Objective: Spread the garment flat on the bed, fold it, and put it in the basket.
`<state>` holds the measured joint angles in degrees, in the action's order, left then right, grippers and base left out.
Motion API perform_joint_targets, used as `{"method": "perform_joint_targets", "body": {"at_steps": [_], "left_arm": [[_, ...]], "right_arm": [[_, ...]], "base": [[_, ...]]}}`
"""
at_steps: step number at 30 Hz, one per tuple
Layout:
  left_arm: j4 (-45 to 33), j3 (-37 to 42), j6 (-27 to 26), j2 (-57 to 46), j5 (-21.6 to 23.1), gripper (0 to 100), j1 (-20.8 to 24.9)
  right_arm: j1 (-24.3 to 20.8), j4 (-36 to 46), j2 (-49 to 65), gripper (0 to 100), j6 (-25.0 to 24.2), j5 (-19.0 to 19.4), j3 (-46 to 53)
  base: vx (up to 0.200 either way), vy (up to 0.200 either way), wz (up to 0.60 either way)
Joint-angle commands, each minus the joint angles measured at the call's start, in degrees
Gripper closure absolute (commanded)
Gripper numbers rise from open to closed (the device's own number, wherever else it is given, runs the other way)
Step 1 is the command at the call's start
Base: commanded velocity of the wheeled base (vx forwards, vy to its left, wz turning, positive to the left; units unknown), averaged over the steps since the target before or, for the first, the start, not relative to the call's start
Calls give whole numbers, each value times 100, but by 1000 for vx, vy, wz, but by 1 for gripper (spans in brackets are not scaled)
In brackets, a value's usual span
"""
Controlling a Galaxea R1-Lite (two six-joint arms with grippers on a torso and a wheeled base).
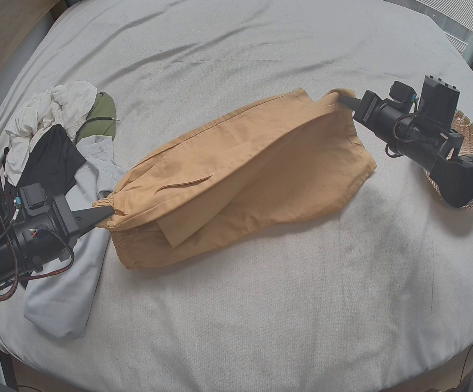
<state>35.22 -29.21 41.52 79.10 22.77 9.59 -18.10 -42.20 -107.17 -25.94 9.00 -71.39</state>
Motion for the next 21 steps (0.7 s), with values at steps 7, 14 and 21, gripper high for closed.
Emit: {"method": "perform_joint_targets", "body": {"at_steps": [7,14,21], "left_arm": [[3,108,14,61,17,0,-309],[11,267,-48,61,26,0,-678],[20,337,-74,-167,26,0,-722]], "right_arm": [[9,-341,-305,0,-113,-38,-182],[61,-368,73,0,-192,-109,169],[193,-332,644,0,-192,-117,1145]], "base": [[0,0,0],[0,0,0],[0,0,0]]}}
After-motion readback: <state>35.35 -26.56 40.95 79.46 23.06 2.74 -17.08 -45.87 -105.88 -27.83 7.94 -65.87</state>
